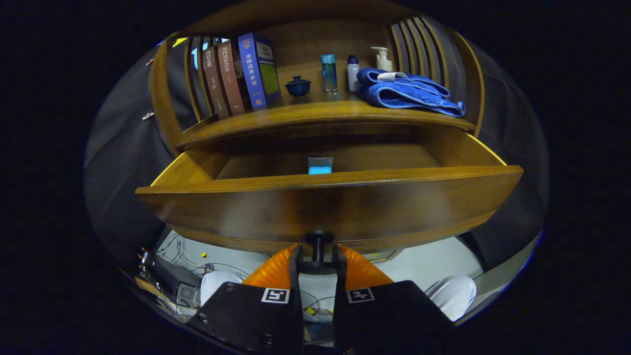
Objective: Pull open the drawer, take out the items inside it, and place them on the countertop above the cabinet.
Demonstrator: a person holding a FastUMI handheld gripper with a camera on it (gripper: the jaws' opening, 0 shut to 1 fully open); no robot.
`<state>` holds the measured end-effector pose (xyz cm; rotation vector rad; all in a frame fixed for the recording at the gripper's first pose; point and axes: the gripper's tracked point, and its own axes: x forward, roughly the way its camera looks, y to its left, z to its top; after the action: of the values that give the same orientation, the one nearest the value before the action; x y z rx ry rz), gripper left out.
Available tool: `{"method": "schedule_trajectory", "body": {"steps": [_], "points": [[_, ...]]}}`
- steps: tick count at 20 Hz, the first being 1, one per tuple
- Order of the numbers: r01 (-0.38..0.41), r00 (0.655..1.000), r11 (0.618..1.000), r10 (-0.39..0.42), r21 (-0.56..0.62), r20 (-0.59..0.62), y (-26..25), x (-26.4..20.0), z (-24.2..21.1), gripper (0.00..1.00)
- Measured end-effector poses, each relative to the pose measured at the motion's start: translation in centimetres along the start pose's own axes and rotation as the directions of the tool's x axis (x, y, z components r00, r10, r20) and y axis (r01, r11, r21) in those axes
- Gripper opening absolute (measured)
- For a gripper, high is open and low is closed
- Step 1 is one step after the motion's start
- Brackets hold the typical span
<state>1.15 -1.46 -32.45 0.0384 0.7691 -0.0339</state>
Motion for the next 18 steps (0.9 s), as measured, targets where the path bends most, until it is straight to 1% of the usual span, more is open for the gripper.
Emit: {"method": "schedule_trajectory", "body": {"steps": [4, 8, 12, 14, 15, 16, 18], "points": [[-0.001, 1.0, 1.0, 0.002, 0.003, -0.025, -0.1, -1.9, -1.9, 0.27], [0.002, 0.999, 1.0, -0.002, 0.012, -0.041, -0.1, -3.0, -2.9, 0.27], [0.009, 0.999, 1.0, -0.009, 0.006, -0.053, 0.0, -3.3, -3.5, 0.27], [0.013, 0.996, 1.0, -0.012, 0.013, -0.083, -0.1, -3.1, -4.7, 0.27], [0.013, 0.998, 1.0, -0.011, 0.023, -0.066, -0.1, -3.4, -4.4, 0.27], [0.011, 0.996, 1.0, -0.009, 0.017, -0.086, -0.1, -2.8, -4.5, 0.3], [0.016, 0.997, 1.0, -0.015, 0.022, -0.072, -0.1, -3.0, -4.2, 0.36]]}}
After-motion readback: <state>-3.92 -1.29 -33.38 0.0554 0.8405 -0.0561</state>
